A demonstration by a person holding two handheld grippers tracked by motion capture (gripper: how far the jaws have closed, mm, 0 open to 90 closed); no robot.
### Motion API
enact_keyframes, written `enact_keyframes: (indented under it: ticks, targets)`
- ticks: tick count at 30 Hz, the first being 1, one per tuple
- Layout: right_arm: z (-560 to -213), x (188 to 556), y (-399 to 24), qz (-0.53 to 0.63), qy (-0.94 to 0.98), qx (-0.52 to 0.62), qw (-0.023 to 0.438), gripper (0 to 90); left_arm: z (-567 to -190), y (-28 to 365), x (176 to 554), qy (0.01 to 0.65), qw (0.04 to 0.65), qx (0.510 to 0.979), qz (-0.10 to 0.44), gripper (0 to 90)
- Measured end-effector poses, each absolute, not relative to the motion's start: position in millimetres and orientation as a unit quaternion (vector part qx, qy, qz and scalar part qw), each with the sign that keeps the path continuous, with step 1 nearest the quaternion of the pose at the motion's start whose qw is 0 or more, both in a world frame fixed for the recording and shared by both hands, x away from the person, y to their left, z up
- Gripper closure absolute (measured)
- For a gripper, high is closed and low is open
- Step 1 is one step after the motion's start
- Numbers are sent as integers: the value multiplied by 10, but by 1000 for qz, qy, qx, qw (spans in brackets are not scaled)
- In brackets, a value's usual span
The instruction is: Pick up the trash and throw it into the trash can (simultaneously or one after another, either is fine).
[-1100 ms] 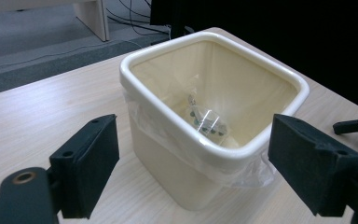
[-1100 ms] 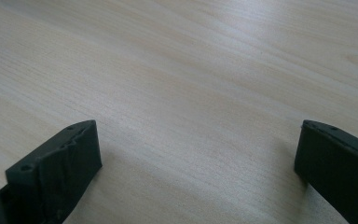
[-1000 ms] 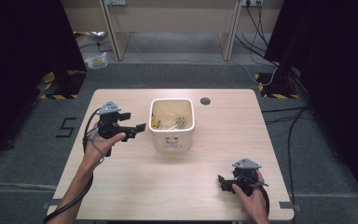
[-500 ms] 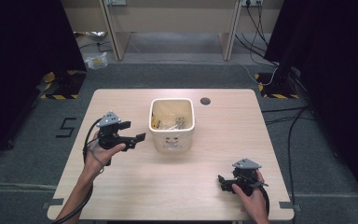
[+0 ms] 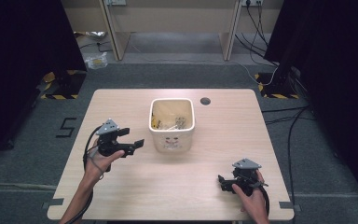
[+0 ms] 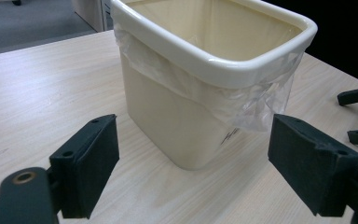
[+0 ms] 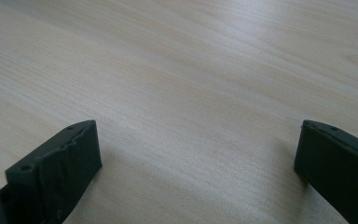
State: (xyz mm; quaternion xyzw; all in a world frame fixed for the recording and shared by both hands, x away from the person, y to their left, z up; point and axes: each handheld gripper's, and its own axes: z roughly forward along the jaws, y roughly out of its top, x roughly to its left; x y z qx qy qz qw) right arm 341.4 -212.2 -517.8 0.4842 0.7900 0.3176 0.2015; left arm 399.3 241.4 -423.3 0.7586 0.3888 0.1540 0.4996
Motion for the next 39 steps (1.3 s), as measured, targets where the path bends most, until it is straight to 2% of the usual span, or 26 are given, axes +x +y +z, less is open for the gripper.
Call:
enact_keyframes:
  ticks: [39]
  targets:
    - [-5178, 3413, -2122, 318, 790, 484, 202, 6, -4768, 2365, 3799, 378, 451, 796, 144, 157]
